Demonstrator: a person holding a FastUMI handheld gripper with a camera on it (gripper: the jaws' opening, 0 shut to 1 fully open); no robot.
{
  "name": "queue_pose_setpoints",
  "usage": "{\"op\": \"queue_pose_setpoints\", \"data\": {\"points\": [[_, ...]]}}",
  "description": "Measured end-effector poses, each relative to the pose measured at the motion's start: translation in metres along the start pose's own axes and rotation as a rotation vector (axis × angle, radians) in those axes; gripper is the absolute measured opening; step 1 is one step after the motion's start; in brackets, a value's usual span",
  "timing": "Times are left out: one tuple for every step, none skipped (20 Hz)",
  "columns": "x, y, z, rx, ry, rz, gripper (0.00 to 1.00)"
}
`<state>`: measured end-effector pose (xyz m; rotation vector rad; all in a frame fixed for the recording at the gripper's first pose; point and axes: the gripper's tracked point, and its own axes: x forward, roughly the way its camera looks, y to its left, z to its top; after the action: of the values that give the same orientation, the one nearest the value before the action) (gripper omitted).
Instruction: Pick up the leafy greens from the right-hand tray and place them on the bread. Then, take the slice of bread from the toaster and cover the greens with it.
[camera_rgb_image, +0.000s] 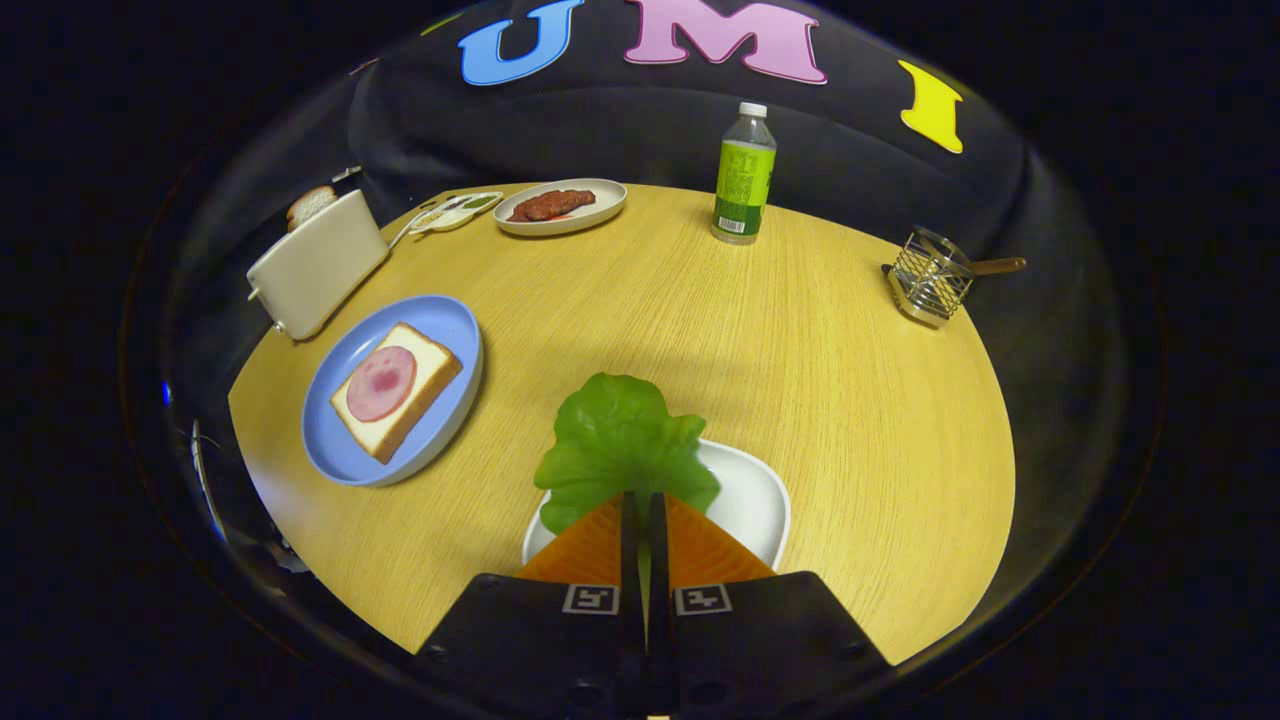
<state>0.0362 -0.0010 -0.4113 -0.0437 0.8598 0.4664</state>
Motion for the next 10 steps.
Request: {"op": "queue_pose_setpoints", "data": {"points": [[-0.007,0.002,0.006,-0.003,-0.012,-0.003,0.06],[-0.015,0.005,0.011,-0.004,-0.024,-0.003,0.06],[-0.022,0.011,0.019,-0.002,-0.041,0.004,0.06],[-0.03,0.018,0.027,0.002,-0.06,0.013,0.06],[-0.036,0.027,0.035,0.008,-0.076,0.026,0.06],[-0.042,0.038,0.044,0.014,-0.093,0.04,0.06],[-0.047,0.049,0.053,0.02,-0.111,0.057,0.06],[-0.051,0.063,0.062,0.025,-0.125,0.075,0.06],[-0.054,0.077,0.07,0.023,-0.135,0.095,0.06],[-0.056,0.091,0.077,0.014,-0.144,0.112,0.06]]}}
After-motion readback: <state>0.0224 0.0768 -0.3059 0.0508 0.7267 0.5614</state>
